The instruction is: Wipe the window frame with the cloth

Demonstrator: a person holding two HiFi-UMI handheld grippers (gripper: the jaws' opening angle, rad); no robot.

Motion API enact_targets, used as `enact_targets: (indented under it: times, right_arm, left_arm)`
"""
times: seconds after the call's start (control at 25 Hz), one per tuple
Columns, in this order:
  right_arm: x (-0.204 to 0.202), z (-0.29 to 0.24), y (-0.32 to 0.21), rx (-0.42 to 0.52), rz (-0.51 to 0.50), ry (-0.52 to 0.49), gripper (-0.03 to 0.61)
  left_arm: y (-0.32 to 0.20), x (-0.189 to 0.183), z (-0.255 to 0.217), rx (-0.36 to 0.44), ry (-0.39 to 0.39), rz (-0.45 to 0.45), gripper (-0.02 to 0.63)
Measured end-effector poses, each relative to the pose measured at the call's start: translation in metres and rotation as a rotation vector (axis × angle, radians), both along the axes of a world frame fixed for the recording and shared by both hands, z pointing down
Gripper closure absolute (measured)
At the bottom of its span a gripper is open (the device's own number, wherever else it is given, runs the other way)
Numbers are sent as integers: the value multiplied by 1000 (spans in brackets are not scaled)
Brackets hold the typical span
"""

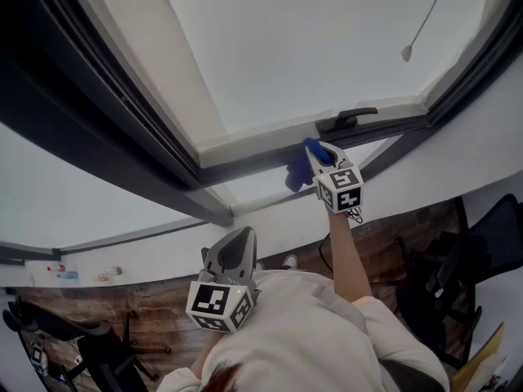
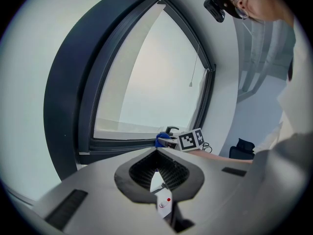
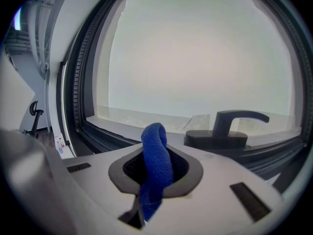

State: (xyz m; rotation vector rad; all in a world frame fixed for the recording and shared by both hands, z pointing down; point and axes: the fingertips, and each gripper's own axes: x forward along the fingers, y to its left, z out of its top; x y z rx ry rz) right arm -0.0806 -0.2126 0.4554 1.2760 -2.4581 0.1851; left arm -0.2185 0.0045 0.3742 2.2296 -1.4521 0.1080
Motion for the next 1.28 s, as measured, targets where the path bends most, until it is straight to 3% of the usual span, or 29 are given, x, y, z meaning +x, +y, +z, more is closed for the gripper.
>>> enact_targets:
  times: [0.64,1.28]
  right_arm:
    - [56,-1,-18,8,112,-12,533]
    - [48,1,-20,13,120,21,534]
  left_arm:
    - [-9,17,0,-8,9,-16,609]
    - [-22,32,5,-24,50,32,609]
